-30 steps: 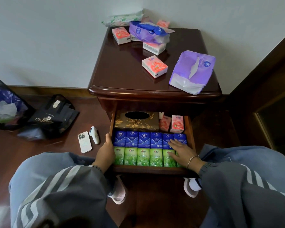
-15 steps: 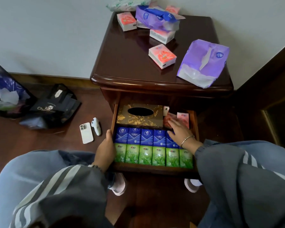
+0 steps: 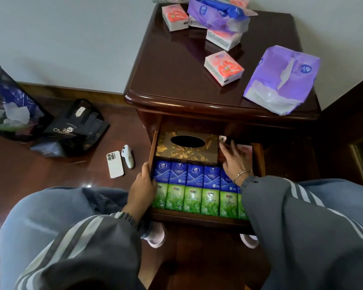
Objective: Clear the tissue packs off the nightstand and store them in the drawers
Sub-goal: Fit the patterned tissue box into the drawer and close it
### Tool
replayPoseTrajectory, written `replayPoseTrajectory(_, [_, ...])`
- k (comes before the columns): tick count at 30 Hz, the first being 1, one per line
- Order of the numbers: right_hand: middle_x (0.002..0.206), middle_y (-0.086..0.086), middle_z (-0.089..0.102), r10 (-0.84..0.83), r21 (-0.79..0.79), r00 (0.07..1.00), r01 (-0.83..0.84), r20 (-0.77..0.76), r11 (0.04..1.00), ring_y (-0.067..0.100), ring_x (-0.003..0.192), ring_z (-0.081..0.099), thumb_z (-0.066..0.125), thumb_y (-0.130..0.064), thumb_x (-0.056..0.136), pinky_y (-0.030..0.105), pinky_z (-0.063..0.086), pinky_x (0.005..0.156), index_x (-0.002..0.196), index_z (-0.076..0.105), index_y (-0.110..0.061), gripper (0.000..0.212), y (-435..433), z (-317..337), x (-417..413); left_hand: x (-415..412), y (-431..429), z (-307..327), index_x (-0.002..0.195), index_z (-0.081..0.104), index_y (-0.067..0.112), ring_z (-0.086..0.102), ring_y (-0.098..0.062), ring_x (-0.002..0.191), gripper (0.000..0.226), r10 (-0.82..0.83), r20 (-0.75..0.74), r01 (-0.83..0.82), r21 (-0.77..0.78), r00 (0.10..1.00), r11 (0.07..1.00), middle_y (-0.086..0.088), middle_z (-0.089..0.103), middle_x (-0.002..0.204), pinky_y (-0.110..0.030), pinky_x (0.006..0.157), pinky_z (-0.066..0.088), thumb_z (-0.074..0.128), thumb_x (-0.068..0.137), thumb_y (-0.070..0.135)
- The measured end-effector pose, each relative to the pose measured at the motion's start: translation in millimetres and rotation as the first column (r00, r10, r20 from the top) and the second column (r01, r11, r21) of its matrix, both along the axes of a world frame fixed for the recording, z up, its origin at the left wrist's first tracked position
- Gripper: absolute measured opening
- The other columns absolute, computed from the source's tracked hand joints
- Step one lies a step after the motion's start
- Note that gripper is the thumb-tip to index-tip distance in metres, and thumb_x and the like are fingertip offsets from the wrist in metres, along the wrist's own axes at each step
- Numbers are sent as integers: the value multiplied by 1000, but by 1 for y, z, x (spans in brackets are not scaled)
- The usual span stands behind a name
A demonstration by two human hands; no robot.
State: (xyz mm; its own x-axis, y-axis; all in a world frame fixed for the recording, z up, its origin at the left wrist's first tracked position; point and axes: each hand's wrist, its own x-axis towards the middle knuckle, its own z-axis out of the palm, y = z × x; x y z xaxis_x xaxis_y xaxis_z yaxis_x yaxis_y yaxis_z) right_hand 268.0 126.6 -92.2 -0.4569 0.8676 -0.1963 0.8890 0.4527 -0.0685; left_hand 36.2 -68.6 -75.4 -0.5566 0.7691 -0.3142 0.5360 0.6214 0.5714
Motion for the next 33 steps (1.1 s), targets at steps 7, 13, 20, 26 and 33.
replayPoseTrajectory(7, [153,6,29,76,40,990,-81,122,996,26,134,38,55,-14,81,42,32,104,149,3,-27,87,11,8,-10,0,-1,-1,133,28,24,60,-42,95,49,-2,-4,2,-2,1000,1000,-19,59,113,-40,73,45,45,90,11])
replayPoseTrajectory(13, [144,9,45,-26,6,975,25,220,1000,13,143,22,51,-21,83,43,6,115,131,46,-17,48,-7,3,9,1,0,1,133,29,22,60,-39,92,47,-8,-6,8,2,1000,1000,-18,60,111,-38,70,44,45,91,10])
replayPoseTrajectory(20, [145,4,43,48,55,999,-48,-10,997,20,138,32,49,-25,87,45,29,107,136,45,-19,49,-1,8,5,2,0,2,134,28,21,61,-39,91,46,-5,-5,5,-8,1000,1000,-19,60,111,-41,73,46,45,92,11])
replayPoseTrajectory(26, [124,2,59,99,-67,973,-87,208,994,22,111,57,32,-33,95,53,8,113,115,56,-17,35,-5,-2,-1,1,0,3,133,28,22,61,-39,91,46,-7,11,7,-4,1000,1000,-19,60,109,-42,73,49,44,91,11])
replayPoseTrajectory(33, [122,4,64,97,68,995,-95,-32,993,23,119,51,47,-24,86,42,19,111,115,61,-17,33,-1,-3,16,1,0,1,132,28,22,61,-37,89,45,-10,12,10,-7,1000,1000,-18,60,109,-37,69,43,45,92,11])
